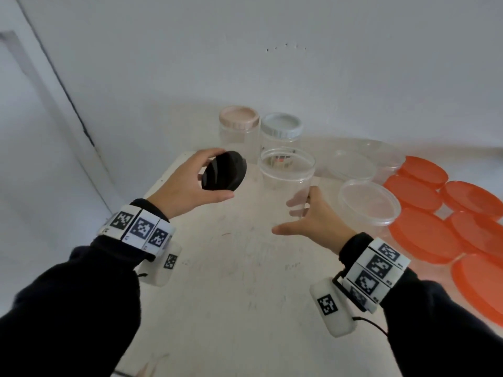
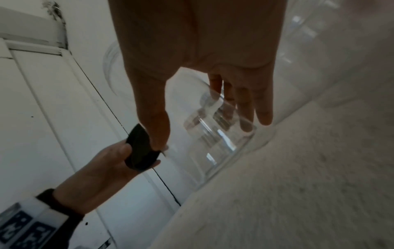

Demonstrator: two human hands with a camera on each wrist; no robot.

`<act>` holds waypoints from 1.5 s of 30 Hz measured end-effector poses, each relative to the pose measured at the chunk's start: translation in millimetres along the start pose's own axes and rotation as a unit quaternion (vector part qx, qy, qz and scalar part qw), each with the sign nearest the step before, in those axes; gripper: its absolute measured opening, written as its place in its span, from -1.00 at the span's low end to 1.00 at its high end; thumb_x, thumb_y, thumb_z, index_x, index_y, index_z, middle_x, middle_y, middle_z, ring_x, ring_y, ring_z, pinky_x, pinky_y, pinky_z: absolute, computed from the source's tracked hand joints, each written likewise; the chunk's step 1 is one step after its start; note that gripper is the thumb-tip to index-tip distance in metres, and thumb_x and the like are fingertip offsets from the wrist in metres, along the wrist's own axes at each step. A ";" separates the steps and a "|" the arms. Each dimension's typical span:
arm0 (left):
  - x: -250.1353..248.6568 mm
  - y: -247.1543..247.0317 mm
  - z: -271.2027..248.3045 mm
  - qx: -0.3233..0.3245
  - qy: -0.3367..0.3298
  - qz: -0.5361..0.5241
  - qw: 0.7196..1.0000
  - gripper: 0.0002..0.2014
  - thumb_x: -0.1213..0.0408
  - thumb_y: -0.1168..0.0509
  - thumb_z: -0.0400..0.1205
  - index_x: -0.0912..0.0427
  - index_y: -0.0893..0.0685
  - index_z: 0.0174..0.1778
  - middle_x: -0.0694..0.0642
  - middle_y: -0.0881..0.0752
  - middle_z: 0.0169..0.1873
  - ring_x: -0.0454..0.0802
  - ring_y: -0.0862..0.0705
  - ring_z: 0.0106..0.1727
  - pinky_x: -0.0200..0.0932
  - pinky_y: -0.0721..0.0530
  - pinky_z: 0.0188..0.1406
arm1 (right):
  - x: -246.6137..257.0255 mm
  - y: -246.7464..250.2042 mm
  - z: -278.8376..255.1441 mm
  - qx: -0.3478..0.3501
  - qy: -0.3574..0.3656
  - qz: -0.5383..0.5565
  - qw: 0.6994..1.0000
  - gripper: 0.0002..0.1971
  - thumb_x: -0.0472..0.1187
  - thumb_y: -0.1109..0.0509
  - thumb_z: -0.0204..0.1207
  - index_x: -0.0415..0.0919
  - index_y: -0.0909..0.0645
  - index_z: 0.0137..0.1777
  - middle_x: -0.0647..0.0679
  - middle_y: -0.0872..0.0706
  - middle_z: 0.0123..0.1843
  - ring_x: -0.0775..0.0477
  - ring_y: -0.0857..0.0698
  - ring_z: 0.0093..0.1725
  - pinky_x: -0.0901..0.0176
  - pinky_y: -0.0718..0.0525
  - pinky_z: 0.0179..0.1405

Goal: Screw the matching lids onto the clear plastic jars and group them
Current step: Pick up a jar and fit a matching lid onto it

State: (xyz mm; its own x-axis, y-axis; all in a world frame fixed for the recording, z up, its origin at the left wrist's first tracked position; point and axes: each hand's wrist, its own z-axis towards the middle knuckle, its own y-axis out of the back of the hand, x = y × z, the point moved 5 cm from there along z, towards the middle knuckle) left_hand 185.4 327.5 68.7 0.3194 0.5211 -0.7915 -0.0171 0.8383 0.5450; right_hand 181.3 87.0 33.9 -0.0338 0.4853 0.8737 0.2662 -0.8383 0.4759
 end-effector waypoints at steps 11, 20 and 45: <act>-19.6 -21.1 0.1 0.007 -0.055 -0.034 0.998 -0.31 -0.17 -0.41 0.24 -0.26 -0.35 0.30 -0.28 -0.40 0.26 -0.35 -0.41 0.36 -0.30 -0.47 0.28 | -27.0 -12.0 3.9 0.032 -0.014 -0.020 0.999 -0.19 -0.26 -0.66 0.23 -0.04 -0.14 0.29 -0.05 -0.50 0.33 -0.05 -0.51 0.30 0.15 -0.55 0.16; -40.4 -48.6 7.4 0.047 -0.107 -0.007 0.993 -0.24 -0.16 -0.39 0.31 0.02 -0.41 0.43 -0.05 -0.45 0.34 -0.23 -0.43 0.37 -0.24 -0.50 0.30 | -24.6 -6.7 -2.2 0.004 0.007 -0.013 1.000 -0.27 -0.05 -0.64 0.24 -0.05 -0.31 0.33 0.01 -0.49 0.28 0.04 -0.51 0.27 0.16 -0.63 0.14; -22.8 -84.6 5.0 0.129 0.000 -0.133 0.983 0.21 0.09 -0.60 0.20 -0.09 0.14 0.58 -0.05 -0.20 0.53 -0.22 -0.28 0.48 -0.42 -0.37 0.33 | 34.4 29.4 -15.5 0.037 0.084 -0.041 0.995 0.24 0.08 -0.62 -0.02 -0.02 0.09 0.60 0.01 -0.21 0.53 0.06 -0.39 0.40 0.10 -0.47 0.37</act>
State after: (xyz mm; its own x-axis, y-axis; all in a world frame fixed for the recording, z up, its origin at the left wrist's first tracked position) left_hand 184.4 243.9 42.1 0.2791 0.2886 -0.9159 0.3073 0.8768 0.3699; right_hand 173.1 75.2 79.6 -0.2171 0.4975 0.8399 0.3253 -0.7743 0.5427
